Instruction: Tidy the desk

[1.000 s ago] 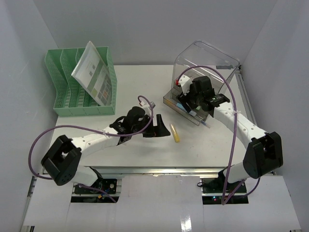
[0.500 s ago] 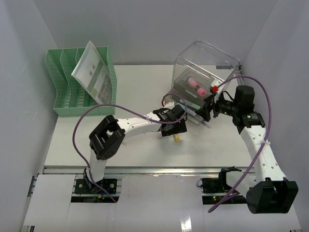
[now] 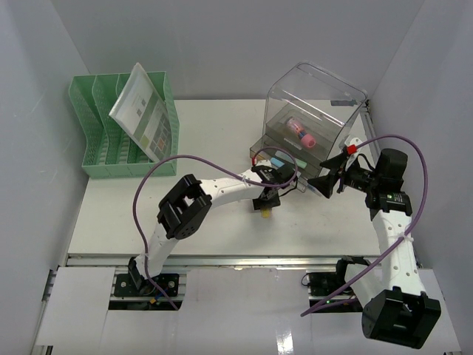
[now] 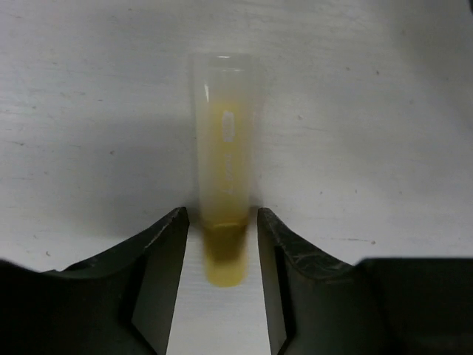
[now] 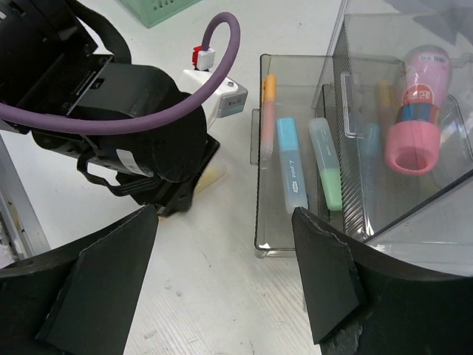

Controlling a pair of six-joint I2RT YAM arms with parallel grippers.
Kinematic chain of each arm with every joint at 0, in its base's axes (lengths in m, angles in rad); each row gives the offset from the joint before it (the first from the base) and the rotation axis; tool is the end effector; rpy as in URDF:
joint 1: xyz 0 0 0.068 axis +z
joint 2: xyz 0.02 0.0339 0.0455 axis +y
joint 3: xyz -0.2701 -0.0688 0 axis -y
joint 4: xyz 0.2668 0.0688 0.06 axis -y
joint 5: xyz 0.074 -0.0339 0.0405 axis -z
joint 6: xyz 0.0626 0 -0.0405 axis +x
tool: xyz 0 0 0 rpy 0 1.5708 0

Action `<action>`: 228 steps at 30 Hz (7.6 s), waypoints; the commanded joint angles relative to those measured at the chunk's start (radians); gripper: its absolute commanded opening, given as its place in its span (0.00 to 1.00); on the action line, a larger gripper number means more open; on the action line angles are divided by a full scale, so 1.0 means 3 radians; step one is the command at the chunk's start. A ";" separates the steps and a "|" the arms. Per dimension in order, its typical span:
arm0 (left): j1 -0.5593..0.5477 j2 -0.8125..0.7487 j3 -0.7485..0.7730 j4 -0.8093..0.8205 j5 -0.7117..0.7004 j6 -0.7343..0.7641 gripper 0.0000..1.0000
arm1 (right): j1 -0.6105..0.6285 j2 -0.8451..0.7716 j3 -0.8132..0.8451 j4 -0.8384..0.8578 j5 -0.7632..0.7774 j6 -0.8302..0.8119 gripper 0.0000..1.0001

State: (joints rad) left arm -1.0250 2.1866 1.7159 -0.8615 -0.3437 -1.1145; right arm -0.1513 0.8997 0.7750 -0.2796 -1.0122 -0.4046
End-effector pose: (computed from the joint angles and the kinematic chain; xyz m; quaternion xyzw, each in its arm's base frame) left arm 0.2633 -0.3928 0.1373 -0.0641 0.9764 -0.0213 0.2052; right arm 0.2282 0.0189 0.3092 -0.3571 0.6905 0.2569 0.5742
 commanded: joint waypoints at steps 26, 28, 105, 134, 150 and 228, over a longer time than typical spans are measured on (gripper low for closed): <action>0.0732 -0.1133 -0.0595 0.2201 0.0759 -0.0371 0.00 | -0.0065 -0.0130 -0.0103 0.0144 -0.0197 -0.0057 0.79; 0.0792 -0.0956 -0.0409 0.2196 0.0827 -0.0440 0.00 | -0.0068 -0.0126 -0.0104 0.0140 -0.0185 -0.0058 0.79; 0.1192 -0.1847 -0.3696 0.5904 0.2639 0.0246 0.96 | 0.2474 0.1638 0.0822 -0.0127 0.3013 -0.1228 0.44; 0.1189 -0.1056 -0.3076 0.6246 0.2628 -0.0111 0.86 | 0.2000 0.1168 0.0674 -0.0094 0.2545 -0.1021 0.64; 0.0981 0.0346 -0.1410 0.5927 0.2073 -0.0548 0.55 | 0.0186 -0.0121 -0.0072 0.0137 0.0191 -0.0453 0.59; 0.1095 0.0059 -0.2345 0.6431 0.1953 -0.0739 0.25 | -0.0028 0.0130 -0.0078 -0.0355 -0.0006 -0.0942 0.60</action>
State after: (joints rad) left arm -0.7170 2.2604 1.0286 1.0786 0.2120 -1.3956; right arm -0.1562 0.9044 0.7288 -0.2933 -0.9913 -0.5920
